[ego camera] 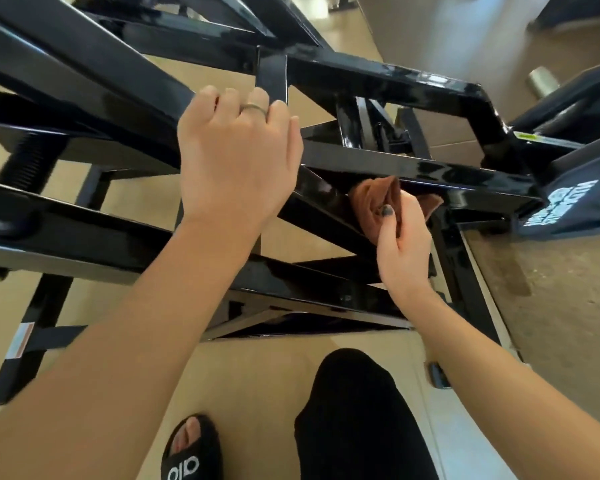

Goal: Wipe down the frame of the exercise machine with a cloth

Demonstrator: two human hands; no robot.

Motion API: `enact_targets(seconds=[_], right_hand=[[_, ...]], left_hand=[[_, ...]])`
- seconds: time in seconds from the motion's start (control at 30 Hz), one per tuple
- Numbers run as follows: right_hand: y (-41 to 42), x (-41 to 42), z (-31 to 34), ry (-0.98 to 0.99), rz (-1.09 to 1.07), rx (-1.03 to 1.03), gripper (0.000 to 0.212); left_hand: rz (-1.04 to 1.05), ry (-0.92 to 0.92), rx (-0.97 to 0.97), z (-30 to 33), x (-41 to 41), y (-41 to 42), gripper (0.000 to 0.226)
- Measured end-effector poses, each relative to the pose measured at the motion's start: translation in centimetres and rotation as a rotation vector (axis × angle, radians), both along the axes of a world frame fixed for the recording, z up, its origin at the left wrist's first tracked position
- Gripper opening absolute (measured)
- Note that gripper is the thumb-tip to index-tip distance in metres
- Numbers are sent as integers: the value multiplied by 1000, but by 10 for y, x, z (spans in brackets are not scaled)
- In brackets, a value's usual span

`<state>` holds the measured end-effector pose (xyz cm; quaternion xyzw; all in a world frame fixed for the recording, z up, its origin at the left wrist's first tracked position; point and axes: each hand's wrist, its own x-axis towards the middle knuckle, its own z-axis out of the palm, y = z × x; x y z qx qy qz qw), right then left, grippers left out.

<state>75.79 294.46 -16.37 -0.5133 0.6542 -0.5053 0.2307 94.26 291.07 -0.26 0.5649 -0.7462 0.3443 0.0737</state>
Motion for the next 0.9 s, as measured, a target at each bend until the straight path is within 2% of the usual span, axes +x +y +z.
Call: enact_targets(seconds=[0.1,0.2,0.3,0.4,0.5,0.57,0.7,0.83,0.9], right_hand=[[6,8,10,25,-18,-34,40],[1,39,35,58,-17,-160,32],[-11,69,60,99,54,-284,33],[-10,56,51,137,113,-302,38],[4,14,11,129,69,-125,39],[10,-12,-16,71,-1,44,35],[16,-45,-46,63,-176,244,36],[-2,-39,-30,27,-268,421,38],[-7,-14,-11,41,-318,381,34]], left_hand=[[18,7,18,3,-4,2,57],[55,40,1,2,-7,3,57],[48,46,-35,0,-7,2,56],[40,42,-47,1,-7,1,56],[37,44,-37,1,-6,1,57],[29,52,-33,1,-6,2,58],[23,66,-30,1,-6,2,58],[14,73,-51,-2,-5,0,59],[10,78,-68,-3,-4,-1,57]])
